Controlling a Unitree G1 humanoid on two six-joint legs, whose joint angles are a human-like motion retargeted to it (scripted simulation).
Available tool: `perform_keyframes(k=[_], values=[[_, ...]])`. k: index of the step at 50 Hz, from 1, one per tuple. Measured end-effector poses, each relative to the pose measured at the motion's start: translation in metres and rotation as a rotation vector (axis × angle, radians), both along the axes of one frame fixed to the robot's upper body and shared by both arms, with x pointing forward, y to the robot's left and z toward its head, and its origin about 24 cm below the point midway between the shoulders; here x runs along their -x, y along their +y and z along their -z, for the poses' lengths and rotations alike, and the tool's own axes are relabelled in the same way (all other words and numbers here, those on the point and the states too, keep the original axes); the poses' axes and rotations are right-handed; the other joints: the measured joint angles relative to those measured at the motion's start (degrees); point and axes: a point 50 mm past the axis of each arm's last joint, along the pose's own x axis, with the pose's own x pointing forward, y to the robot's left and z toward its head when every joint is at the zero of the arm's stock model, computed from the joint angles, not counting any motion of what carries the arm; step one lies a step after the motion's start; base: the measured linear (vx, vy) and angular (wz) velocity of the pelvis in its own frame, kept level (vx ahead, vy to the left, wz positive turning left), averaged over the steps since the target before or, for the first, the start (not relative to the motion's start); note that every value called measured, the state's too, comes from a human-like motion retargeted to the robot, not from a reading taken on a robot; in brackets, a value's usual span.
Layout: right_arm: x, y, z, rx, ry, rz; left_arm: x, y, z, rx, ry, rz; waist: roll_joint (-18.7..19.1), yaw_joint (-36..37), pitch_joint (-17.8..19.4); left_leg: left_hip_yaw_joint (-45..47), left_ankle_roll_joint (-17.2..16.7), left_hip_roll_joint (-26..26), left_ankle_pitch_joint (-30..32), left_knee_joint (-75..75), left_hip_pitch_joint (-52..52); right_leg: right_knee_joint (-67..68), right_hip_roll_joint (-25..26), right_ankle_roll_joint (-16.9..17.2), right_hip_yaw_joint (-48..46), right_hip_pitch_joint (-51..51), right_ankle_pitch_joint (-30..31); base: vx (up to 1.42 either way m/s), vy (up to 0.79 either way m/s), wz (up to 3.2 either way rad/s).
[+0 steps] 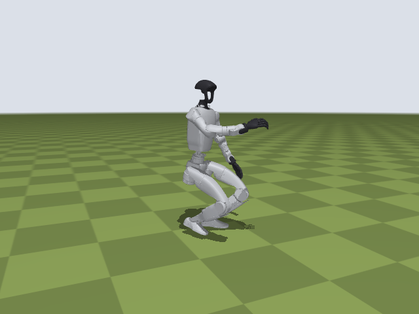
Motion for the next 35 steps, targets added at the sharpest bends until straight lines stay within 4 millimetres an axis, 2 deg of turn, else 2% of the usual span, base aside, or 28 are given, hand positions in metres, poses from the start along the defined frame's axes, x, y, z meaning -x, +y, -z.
perform_keyframes(k=[3, 4, 5, 7, 8, 9, 10, 12, 13, 15, 17, 19, 20, 22, 23, 25, 27, 28, 30, 35], values=[[0.009, 0.025, -0.051, 0.018, -0.159, -0.084, 0.004, 0.013, -0.005, -0.076, 0.037, 0.039, -0.32, 3.14, 2.71, -1.15, 1.25, 5.44, 0.03, 15.73, -11.39, 13.33, 1.20, -3.36, -0.42, -11.47, 0.00, -0.28, -0.18, -0.22], [0.012, 0.032, -0.070, 0.043, -0.210, -0.103, -0.001, 0.015, -0.008, -0.107, 0.031, 0.067, -0.68, 3.93, 6.06, -1.82, 1.46, 6.41, 0.41, 20.82, -13.96, 18.29, 1.14, -3.89, 0.12, -13.75, 0.08, -0.34, -0.19, 0.21], [0.016, 0.038, -0.089, 0.074, -0.262, -0.118, -0.010, 0.017, -0.012, -0.142, 0.016, 0.097, -1.10, 4.64, 10.45, -2.62, 1.60, 7.13, 0.96, 25.89, -16.04, 23.37, 0.93, -4.16, 0.92, -15.32, 0.20, -0.43, -0.19, 0.44], [0.024, 0.050, -0.113, 0.176, -0.356, -0.138, -0.027, 0.009, -0.015, -0.210, -0.043, 0.173, -1.58, 6.07, 23.55, -3.48, 1.21, 7.79, 2.78, 34.67, -16.69, 33.41, 1.13, -3.88, 3.02, -15.32, 0.34, -0.53, -0.21, 0.59], [0.029, 0.054, -0.122, 0.238, -0.408, -0.143, -0.036, 0.002, -0.016, -0.249, -0.087, 0.213, -1.81, 6.66, 30.60, -3.62, 0.79, 8.20, 4.07, 38.59, -16.91, 38.31, 1.52, -3.44, 4.18, -15.32, 0.43, -0.57, -0.22, 0.60], [0.031, 0.058, -0.117, 0.293, -0.425, -0.153, -0.032, -0.009, -0.012, -0.276, -0.115, 0.249, -1.52, 7.27, 35.23, -3.89, 0.97, 9.16, 4.15, 41.77, -16.98, 41.45, 2.22, -3.26, 3.88, -15.32, 1.64, -0.56, -0.23, 0.50], [0.031, 0.061, -0.103, 0.343, -0.424, -0.167, -0.023, -0.022, -0.005, -0.295, -0.139, 0.281, -0.98, 7.89, 38.65, -4.24, 1.45, 10.40, 3.62, 44.58, -16.98, 43.71, 3.09, -3.20, 2.86, -15.32, 3.42, -0.56, -0.24, 0.54], [0.033, 0.051, -0.045, 0.404, -0.341, -0.201, 0.029, -0.050, 0.015, -0.285, -0.127, 0.293, -0.24, 7.37, 38.65, -5.36, 2.67, 13.72, 3.82, 45.86, -16.98, 43.71, 4.80, -0.75, 0.60, -15.32, 10.67, -0.55, -0.24, 0.82], [0.036, 0.040, -0.016, 0.420, -0.293, -0.205, 0.056, -0.063, 0.022, -0.270, -0.115, 0.275, -0.63, 6.62, 38.65, -5.65, 3.75, 15.46, 3.82, 45.48, -16.98, 43.71, 5.66, 0.57, -0.24, -15.32, 13.23, -0.53, -0.23, 1.08], [0.045, 0.003, 0.040, 0.445, -0.182, -0.167, 0.108, -0.083, 0.025, -0.242, -0.096, 0.198, -2.91, 4.31, 38.65, -6.22, 4.46, 18.65, 5.62, 43.06, -16.98, 43.71, 7.43, 2.67, -1.26, -15.32, 15.81, -0.50, -0.21, 1.28], [0.063, -0.049, 0.098, 0.476, -0.018, -0.057, 0.147, -0.094, 0.017, -0.223, -0.099, 0.057, -6.72, 0.31, 38.65, -7.45, 4.44, 21.37, 11.02, 39.53, -16.98, 41.88, 9.11, 4.98, -1.78, -15.32, 17.16, -0.52, -0.19, 1.63], [0.098, -0.102, 0.162, 0.512, 0.229, 0.080, 0.174, -0.097, 0.007, -0.213, -0.100, -0.114, -9.67, -3.35, 38.65, -10.72, 4.06, 22.90, 17.25, 36.66, -16.98, 38.38, 10.79, 6.85, -2.78, -15.32, 19.49, -0.57, -0.15, 1.58], [0.124, -0.127, 0.195, 0.531, 0.380, 0.149, 0.187, -0.098, 0.001, -0.207, -0.090, -0.201, -11.03, -5.07, 38.65, -12.92, 3.56, 23.05, 20.57, 35.67, -16.98, 36.87, 11.57, 7.53, -3.10, -15.32, 20.82, -0.60, -0.12, 1.29], [0.191, -0.166, 0.255, 0.532, 0.722, 0.296, 0.211, -0.102, -0.008, -0.175, -0.033, -0.363, -13.25, -7.61, 38.65, -18.69, 0.52, 20.26, 27.02, 35.31, -16.98, 35.41, 13.32, 7.96, -3.01, -15.32, 23.86, -0.59, -0.10, 0.88], [0.229, -0.180, 0.277, 0.518, 0.887, 0.368, 0.221, -0.105, -0.011, -0.151, 0.004, -0.433, -14.05, -8.63, 38.65, -21.46, -1.20, 17.97, 30.08, 35.63, -16.98, 35.20, 14.23, 7.94, -2.85, -15.32, 25.40, -0.57, -0.06, 0.46], [0.296, -0.192, 0.308, 0.460, 1.166, 0.503, 0.236, -0.112, -0.014, -0.090, 0.074, -0.542, -15.07, -10.45, 38.65, -25.39, -3.72, 12.99, 34.53, 36.79, -16.98, 35.27, 16.01, 7.74, -2.29, -15.32, 27.63, -0.55, -0.01, 0.10], [0.340, -0.187, 0.324, 0.378, 1.343, 0.591, 0.243, -0.120, -0.012, -0.017, 0.145, -0.585, -15.63, -11.66, 38.65, -26.55, -5.13, 7.62, 36.95, 38.00, -16.98, 35.74, 17.60, 7.25, -1.22, -15.32, 28.92, -0.50, 0.04, -0.29], [0.352, -0.182, 0.330, 0.343, 1.398, 0.618, 0.242, -0.122, -0.010, 0.014, 0.167, -0.580, -15.86, -12.11, 38.65, -25.93, -5.12, 5.46, 37.03, 38.60, -16.98, 35.92, 18.44, 6.97, -0.68, -15.32, 29.16, -0.47, 0.06, -0.61], [0.366, -0.168, 0.338, 0.305, 1.457, 0.629, 0.241, -0.126, -0.006, 0.059, 0.210, -0.509, -16.35, -12.52, 38.65, -23.11, -4.94, 1.29, 36.34, 39.69, -16.98, 35.93, 19.92, 6.39, 0.78, -15.32, 29.57, -0.43, 0.06, -0.78], [0.386, -0.145, 0.354, 0.419, 1.480, 0.538, 0.235, -0.121, 0.005, 0.021, 0.272, -0.052, -18.91, -13.13, 38.65, -13.61, -1.68, -7.64, 29.95, 44.05, -16.98, 31.91, 21.64, 4.60, 2.20, -15.32, 25.90, -0.25, 0.00, -0.15]])
